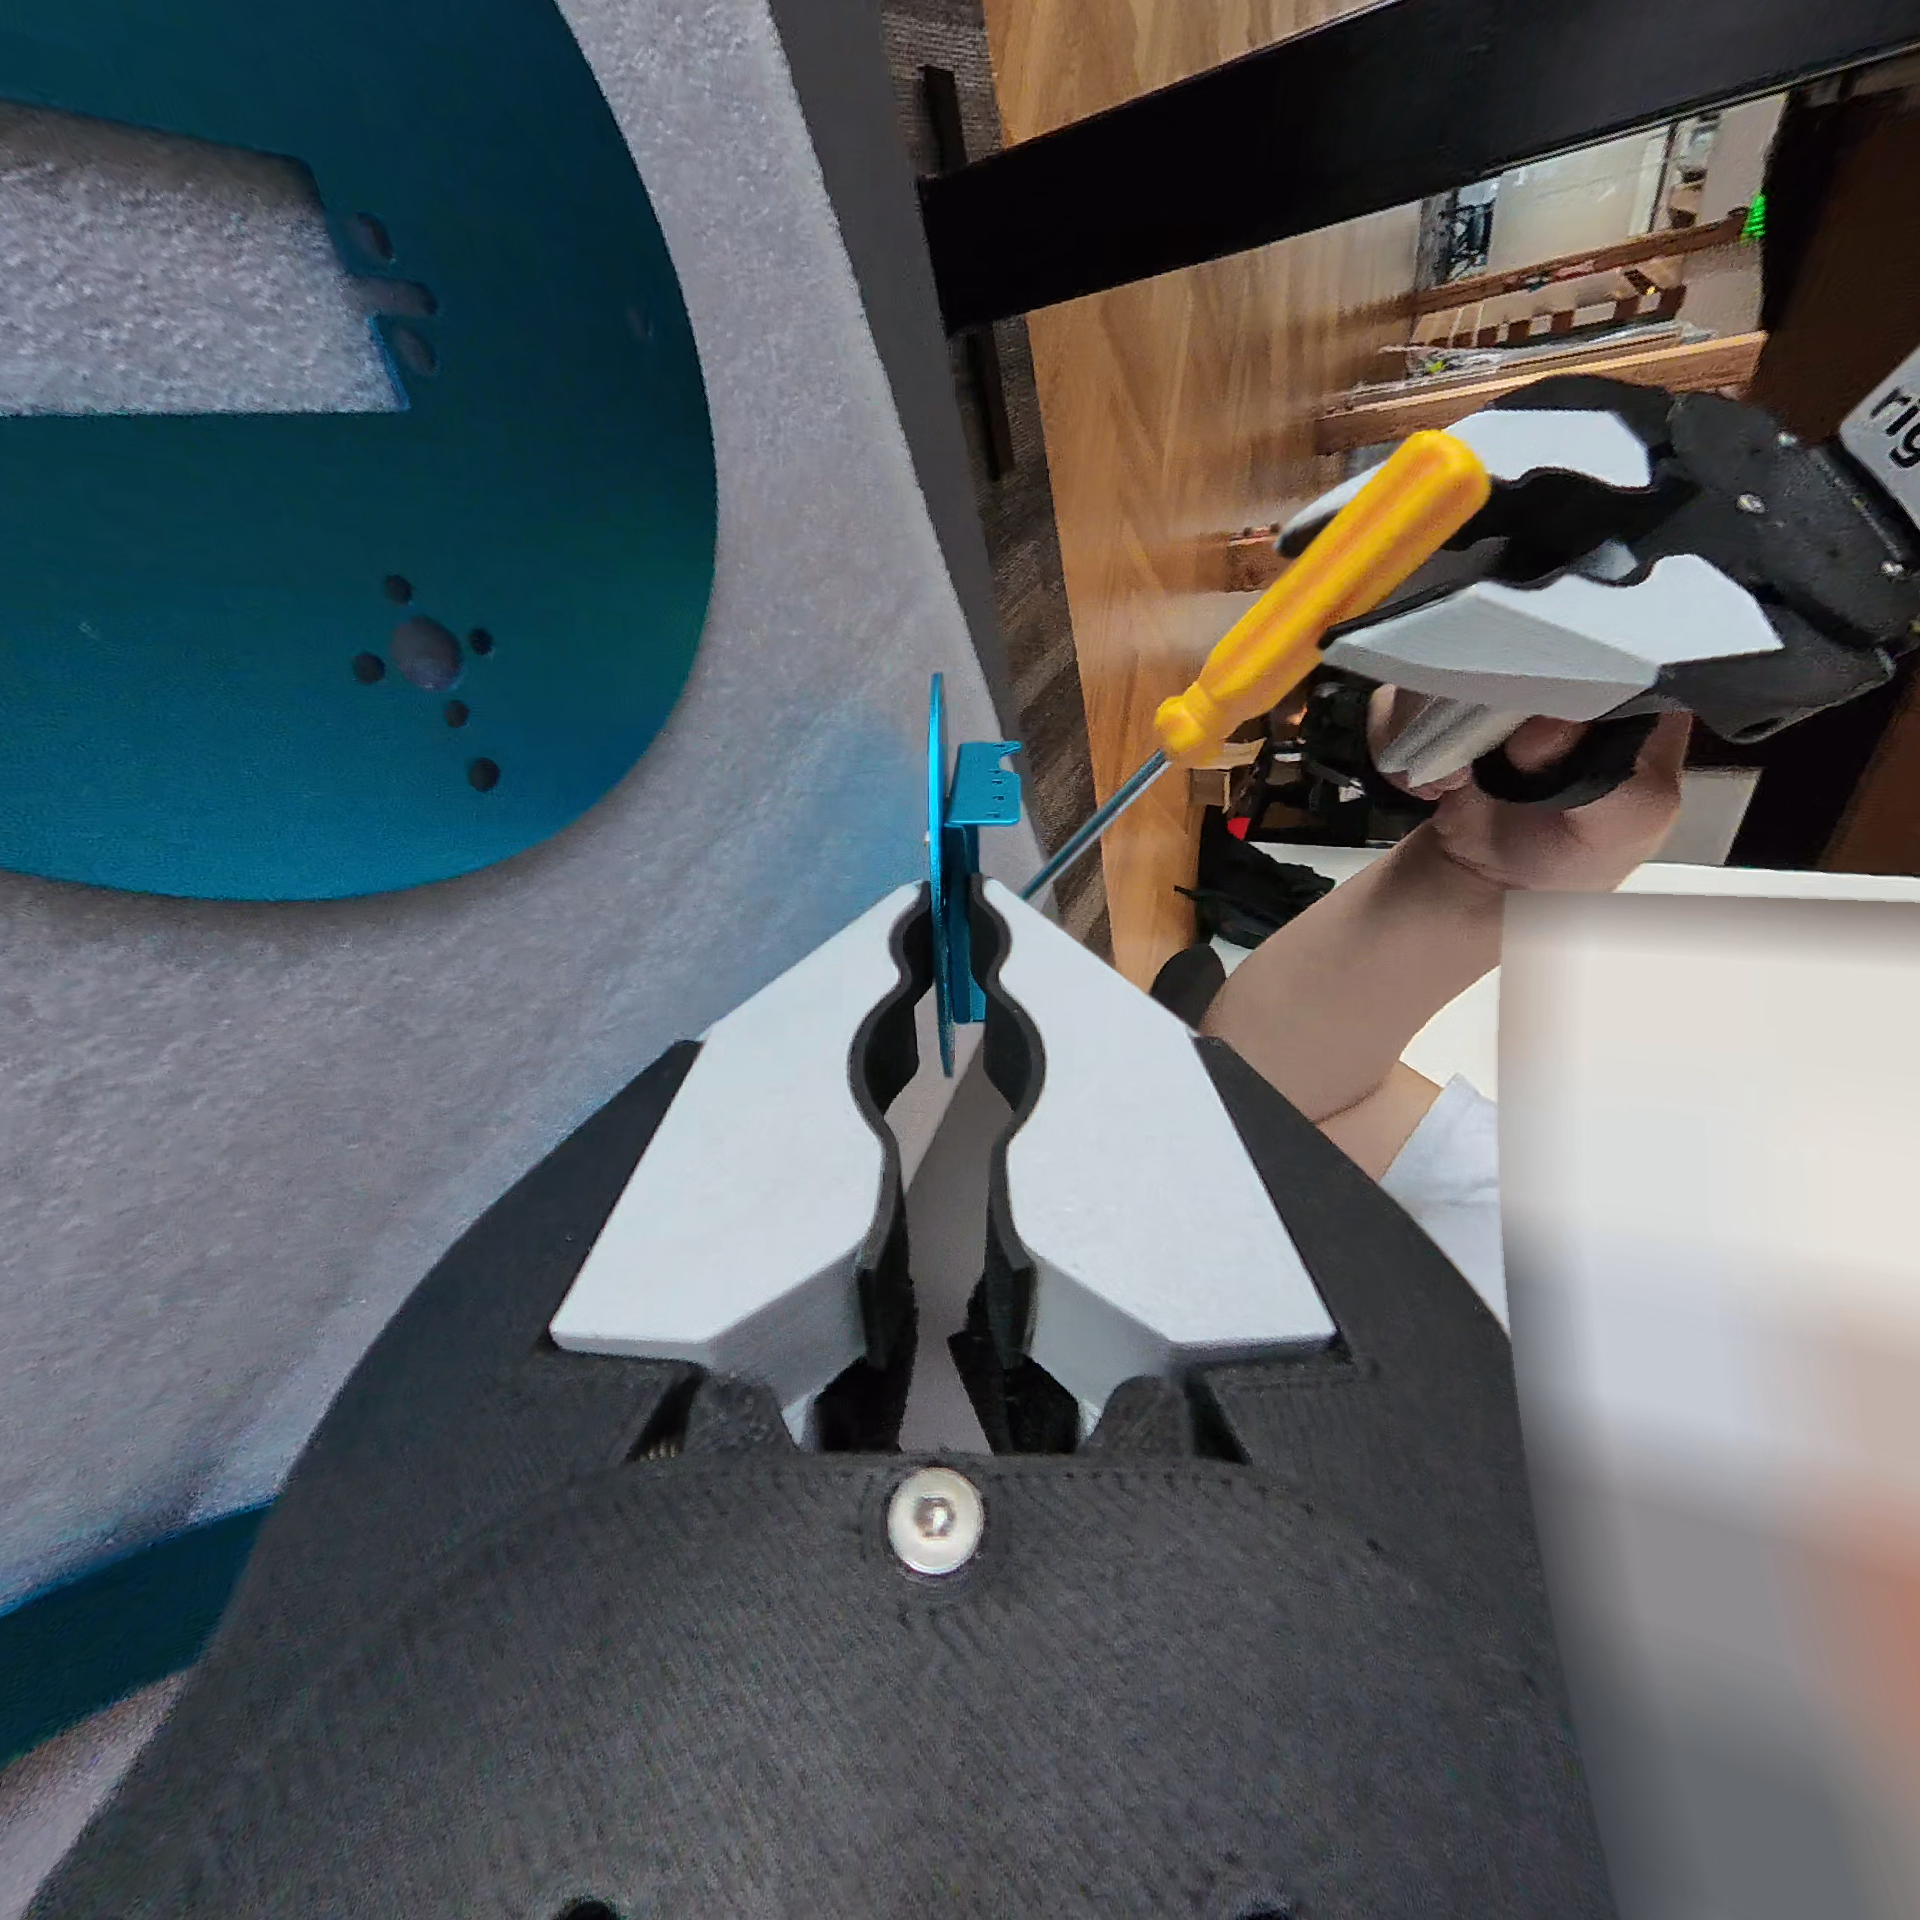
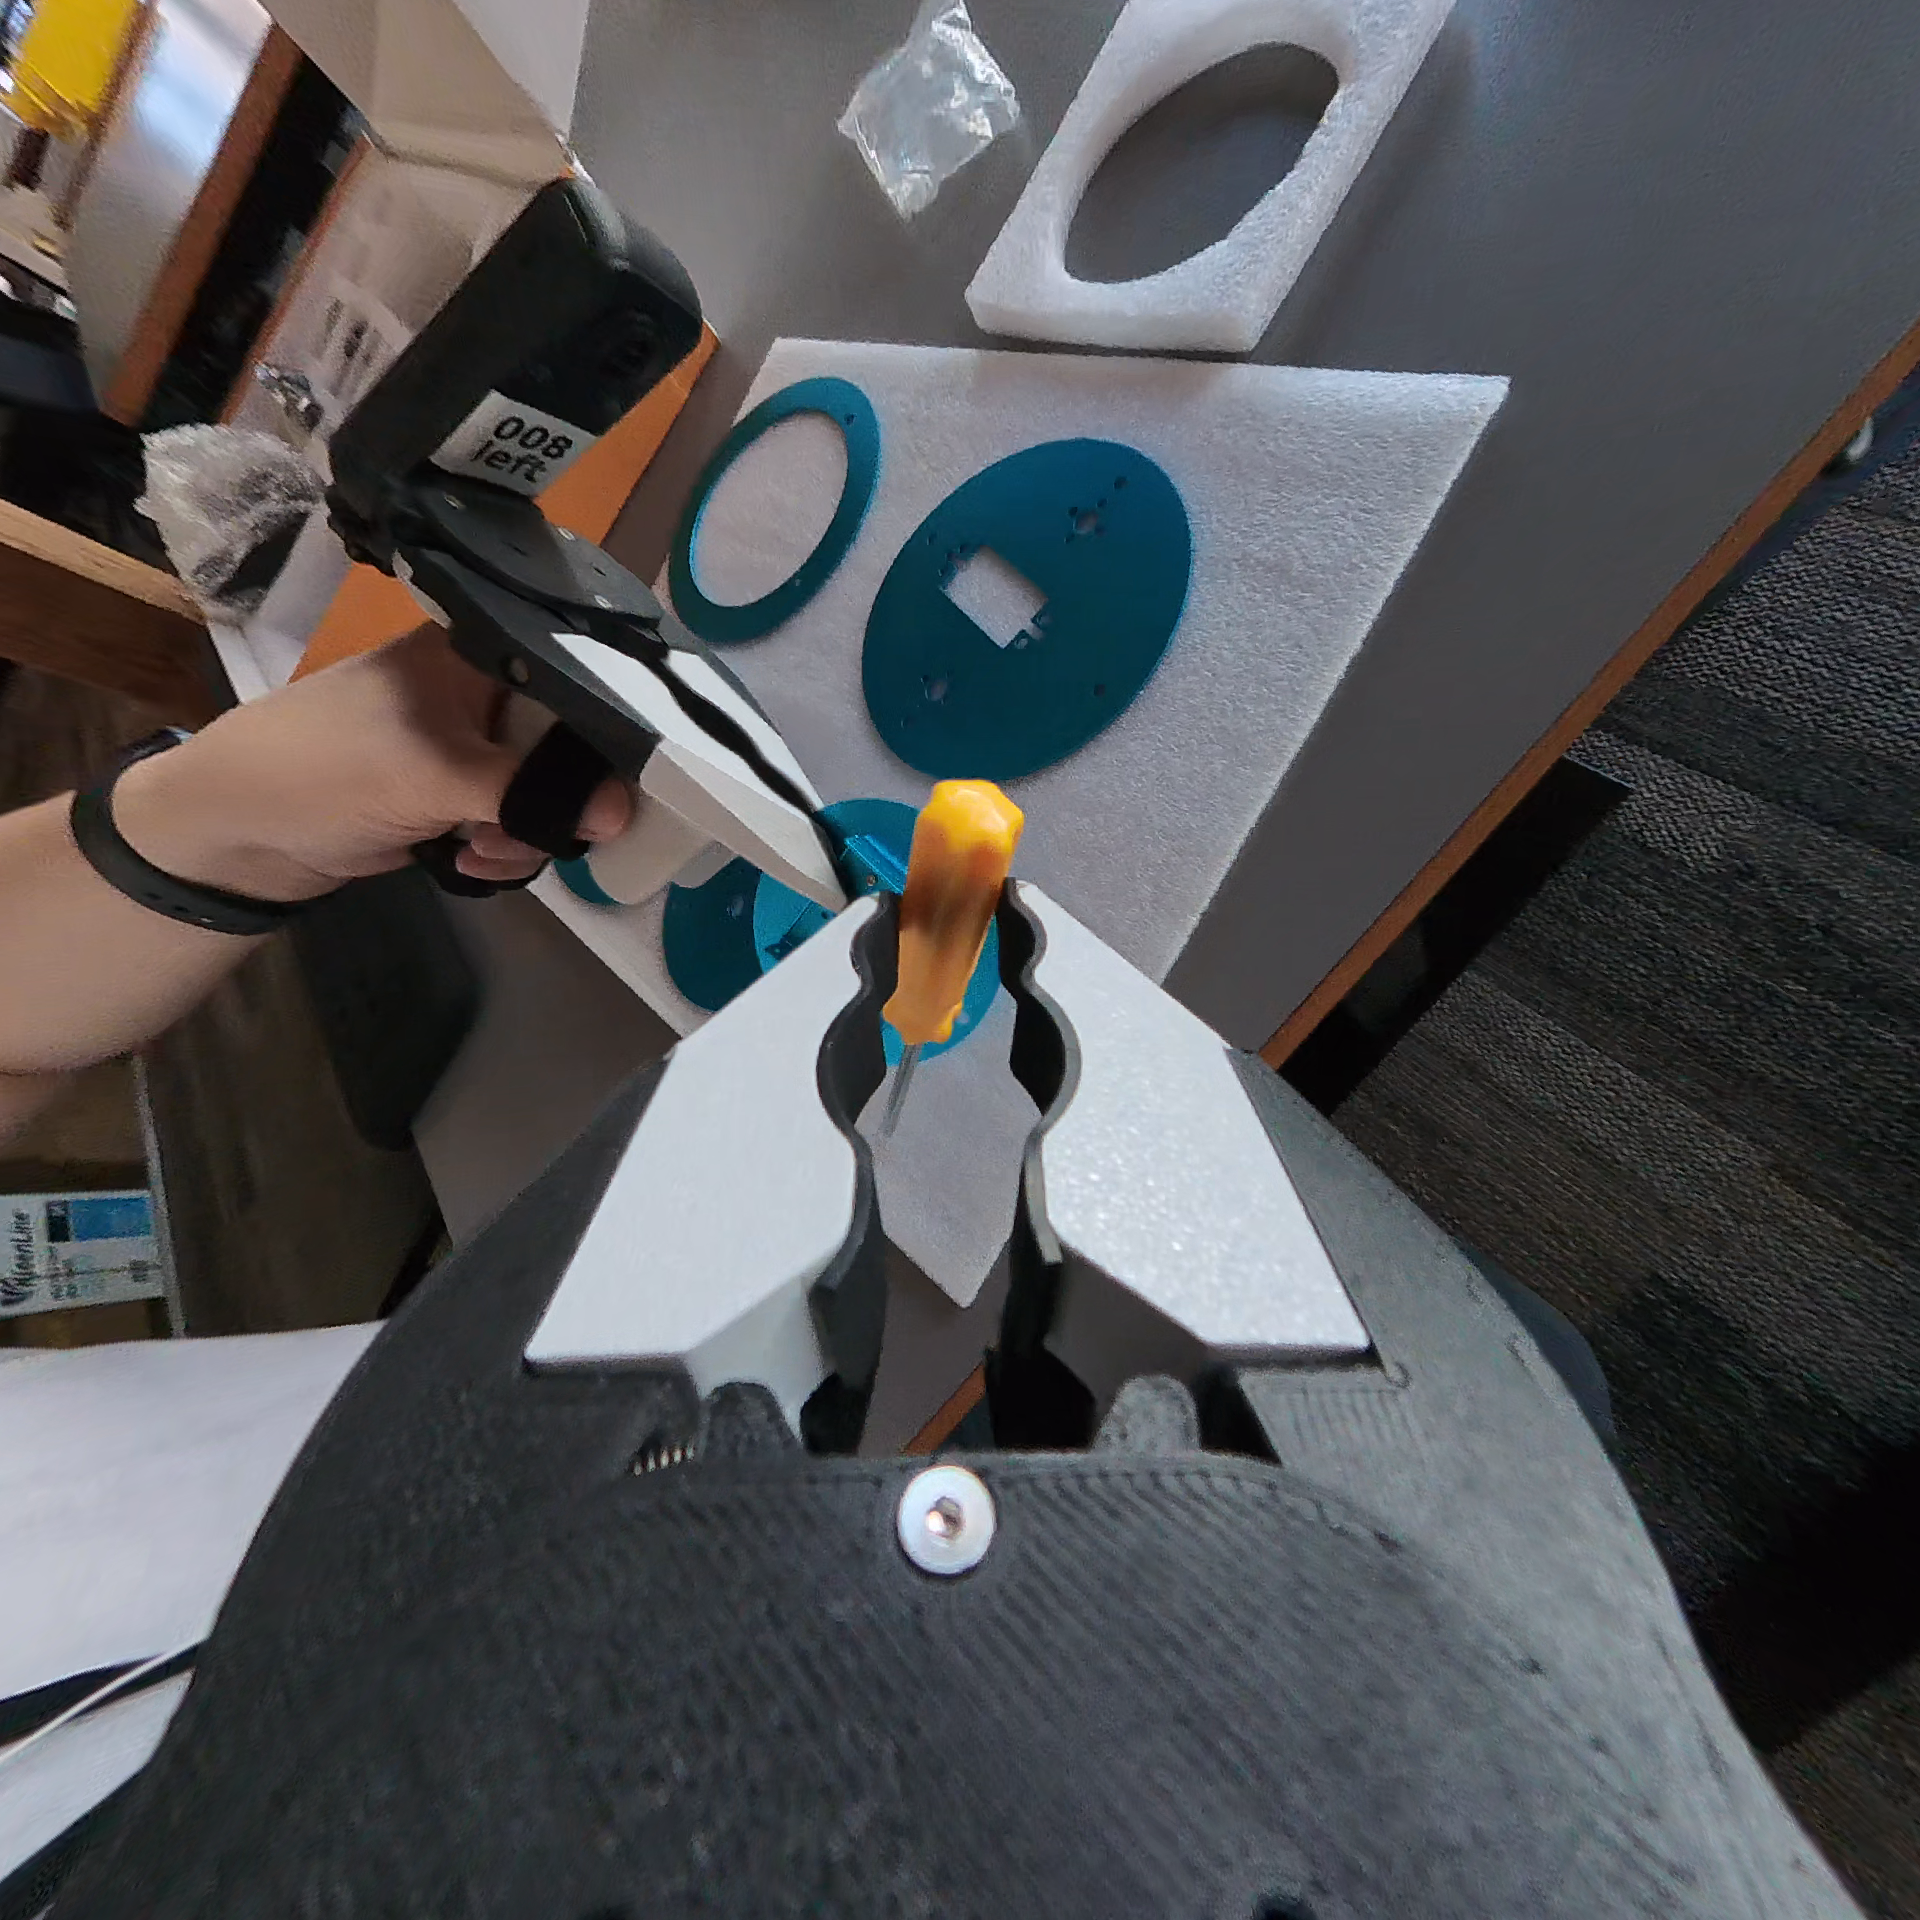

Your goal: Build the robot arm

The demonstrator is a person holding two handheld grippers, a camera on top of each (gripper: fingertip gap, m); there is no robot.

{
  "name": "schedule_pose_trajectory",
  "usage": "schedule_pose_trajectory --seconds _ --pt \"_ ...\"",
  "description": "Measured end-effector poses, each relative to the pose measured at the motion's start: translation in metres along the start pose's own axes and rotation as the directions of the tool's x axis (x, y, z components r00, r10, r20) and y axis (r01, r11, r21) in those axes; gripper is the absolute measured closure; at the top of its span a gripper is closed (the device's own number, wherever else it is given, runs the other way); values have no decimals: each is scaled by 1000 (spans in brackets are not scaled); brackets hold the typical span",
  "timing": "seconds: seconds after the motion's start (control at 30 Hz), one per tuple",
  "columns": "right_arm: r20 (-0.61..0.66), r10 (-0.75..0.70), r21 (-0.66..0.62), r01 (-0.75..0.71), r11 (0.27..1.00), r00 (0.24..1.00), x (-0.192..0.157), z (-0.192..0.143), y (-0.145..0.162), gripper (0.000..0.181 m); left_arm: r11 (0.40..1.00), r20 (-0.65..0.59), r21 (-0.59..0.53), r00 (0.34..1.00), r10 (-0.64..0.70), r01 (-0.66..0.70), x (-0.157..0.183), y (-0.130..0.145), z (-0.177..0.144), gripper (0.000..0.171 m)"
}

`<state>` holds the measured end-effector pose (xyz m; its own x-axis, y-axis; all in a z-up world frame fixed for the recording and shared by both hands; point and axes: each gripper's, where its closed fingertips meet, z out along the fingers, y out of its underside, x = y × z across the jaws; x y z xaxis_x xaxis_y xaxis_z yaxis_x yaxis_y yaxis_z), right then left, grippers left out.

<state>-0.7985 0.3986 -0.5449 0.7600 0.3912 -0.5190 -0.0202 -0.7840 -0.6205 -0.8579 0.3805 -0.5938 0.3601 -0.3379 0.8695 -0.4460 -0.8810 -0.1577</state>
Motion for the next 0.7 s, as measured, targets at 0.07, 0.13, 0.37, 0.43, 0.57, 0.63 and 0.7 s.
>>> schedule_pose_trajectory --seconds 0.07,0.13,0.37,0.43,0.57,0.63,0.7 --pt "19 28 17 -28 999 999 6 1 3 164 1000 43 -3 999 8 -8 -6 1 3 161" --pt "58 52 41 -54 998 997 8 2 3 164 1000 91 -9 996 7 -7 -11 3 3 143" --pt "154 34 66 -44 997 988 3 0 1 164 1000 162 -9 987 3 -2 -12 6 -7 122" --pt "166 16 68 -28 997 986 -1 -1 2 164 999 228 -26 972 48 -43 -15 9 -14 118" --pt "177 -60 105 42 994 982 -11 -7 -4 164 986 324 -80 931 167 -149 -15 16 -25 110" --pt "190 -147 166 116 979 971 -23 -15 -14 165 959 292 -9 917 272 -282 3 9 -32 119" --pt "205 -242 210 199 957 948 -38 -19 -24 165 868 235 85 857 459 -489 30 1 -39 142"
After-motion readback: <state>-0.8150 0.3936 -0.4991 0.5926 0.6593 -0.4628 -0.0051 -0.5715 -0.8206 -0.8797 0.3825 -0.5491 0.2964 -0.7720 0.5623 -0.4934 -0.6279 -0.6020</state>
